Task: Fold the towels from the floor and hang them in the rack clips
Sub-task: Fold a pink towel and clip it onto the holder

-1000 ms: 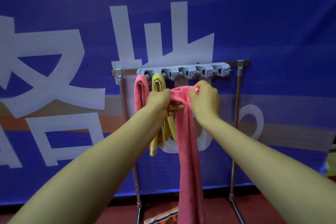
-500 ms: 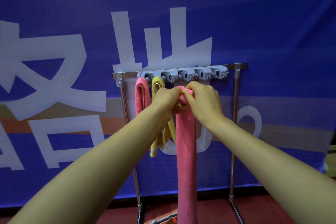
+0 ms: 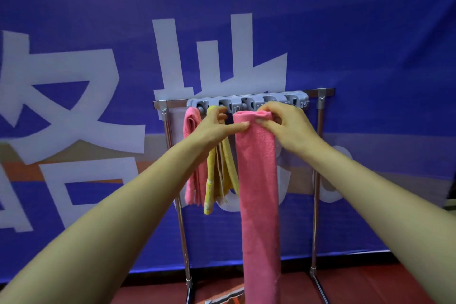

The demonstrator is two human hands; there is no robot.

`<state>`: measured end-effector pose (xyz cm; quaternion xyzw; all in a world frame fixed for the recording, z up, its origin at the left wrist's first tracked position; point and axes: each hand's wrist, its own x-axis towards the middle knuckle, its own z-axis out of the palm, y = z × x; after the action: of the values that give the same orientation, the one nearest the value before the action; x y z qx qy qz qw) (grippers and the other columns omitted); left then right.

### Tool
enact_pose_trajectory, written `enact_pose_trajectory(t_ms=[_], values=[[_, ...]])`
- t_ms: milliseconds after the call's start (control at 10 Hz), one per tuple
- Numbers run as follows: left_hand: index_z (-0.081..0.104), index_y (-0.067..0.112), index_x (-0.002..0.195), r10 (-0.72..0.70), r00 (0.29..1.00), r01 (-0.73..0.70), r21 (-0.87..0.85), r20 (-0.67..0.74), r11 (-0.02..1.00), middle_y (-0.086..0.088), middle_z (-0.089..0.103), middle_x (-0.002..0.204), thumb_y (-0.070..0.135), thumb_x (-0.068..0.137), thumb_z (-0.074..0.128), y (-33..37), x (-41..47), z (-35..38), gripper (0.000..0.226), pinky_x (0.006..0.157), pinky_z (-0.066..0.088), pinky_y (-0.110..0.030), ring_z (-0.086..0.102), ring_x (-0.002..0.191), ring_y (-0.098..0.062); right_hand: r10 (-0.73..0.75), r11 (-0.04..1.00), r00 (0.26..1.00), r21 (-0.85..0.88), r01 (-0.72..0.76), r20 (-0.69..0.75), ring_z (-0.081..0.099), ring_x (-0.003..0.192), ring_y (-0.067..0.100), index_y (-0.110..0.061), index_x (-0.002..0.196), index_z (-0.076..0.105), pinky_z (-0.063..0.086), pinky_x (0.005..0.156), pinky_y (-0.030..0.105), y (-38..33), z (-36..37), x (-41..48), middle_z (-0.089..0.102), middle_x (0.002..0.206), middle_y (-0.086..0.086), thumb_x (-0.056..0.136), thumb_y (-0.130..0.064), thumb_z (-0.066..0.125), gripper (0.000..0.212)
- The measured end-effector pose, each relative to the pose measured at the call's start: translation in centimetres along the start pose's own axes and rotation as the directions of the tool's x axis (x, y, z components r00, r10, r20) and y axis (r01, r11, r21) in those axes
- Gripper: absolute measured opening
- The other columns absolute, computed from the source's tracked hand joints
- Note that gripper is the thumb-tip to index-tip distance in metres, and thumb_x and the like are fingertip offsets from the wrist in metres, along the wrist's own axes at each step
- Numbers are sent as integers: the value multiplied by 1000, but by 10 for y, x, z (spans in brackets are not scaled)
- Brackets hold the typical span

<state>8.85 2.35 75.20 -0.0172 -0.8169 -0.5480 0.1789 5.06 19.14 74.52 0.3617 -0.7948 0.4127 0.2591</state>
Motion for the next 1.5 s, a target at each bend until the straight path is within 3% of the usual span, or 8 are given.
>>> enact_pose_trajectory(t_ms=[200,400,700,900,1200,1300,1400,1500], values=[[58,16,70,192,980,-199,-174,-58,964,4,59,69,13,82,67,12,9,-1,16,70,48,-20,56,68,-8,23,1000,992,14,-21,-125,53,70,8,-15,88,61,41,64,16,-1,-13,8,59,75,-7,88,-29,60,14],[55,20,73,242,961,-268,-242,-130,933,6,53,69,16,89,60,-5,6,14,17,64,42,-19,49,64,-5,89,996,994,25,-88,-56,45,65,10,-12,85,51,35,59,26,2,-3,2,49,69,-10,89,-31,57,20],[65,12,97,-43,926,203,-396,376,895,2,75,86,21,51,79,-88,-38,48,49,73,57,-24,69,79,-10,242,968,899,149,-200,-366,41,65,9,-13,89,41,32,51,21,-28,-19,57,46,77,-6,95,-27,47,17],[70,6,95,-146,846,383,-395,512,835,-7,73,91,32,49,86,-150,-67,57,55,74,55,-25,68,77,-14,702,693,528,628,-354,-477,52,96,17,-6,126,48,42,79,29,22,-67,66,55,129,12,96,-23,42,35],[63,1,106,-22,941,216,-550,338,807,-10,70,84,26,81,66,-94,-22,11,36,64,56,-28,65,70,-17,966,258,136,826,-502,-219,60,108,26,-12,128,44,51,68,31,212,-49,-74,53,133,8,93,-31,37,40],[64,5,91,31,952,145,-538,304,830,-2,68,66,21,79,58,-61,-8,8,22,54,54,-21,63,56,-11,984,62,159,674,-736,82,61,40,22,-5,93,54,51,38,28,198,-20,-127,70,62,11,94,-8,39,15],[66,8,85,75,941,88,-449,331,889,1,64,60,17,86,54,-39,1,12,15,48,50,-16,57,49,-6,932,43,145,297,-954,332,48,26,21,4,60,56,41,32,24,164,5,-150,49,31,10,91,-2,48,33],[68,11,79,94,893,49,-302,441,952,3,61,58,17,90,52,-24,-1,19,20,46,46,-15,54,47,-6,830,411,406,74,-909,382,47,55,14,-15,64,55,33,56,25,132,9,-129,51,56,4,86,-25,63,26]])
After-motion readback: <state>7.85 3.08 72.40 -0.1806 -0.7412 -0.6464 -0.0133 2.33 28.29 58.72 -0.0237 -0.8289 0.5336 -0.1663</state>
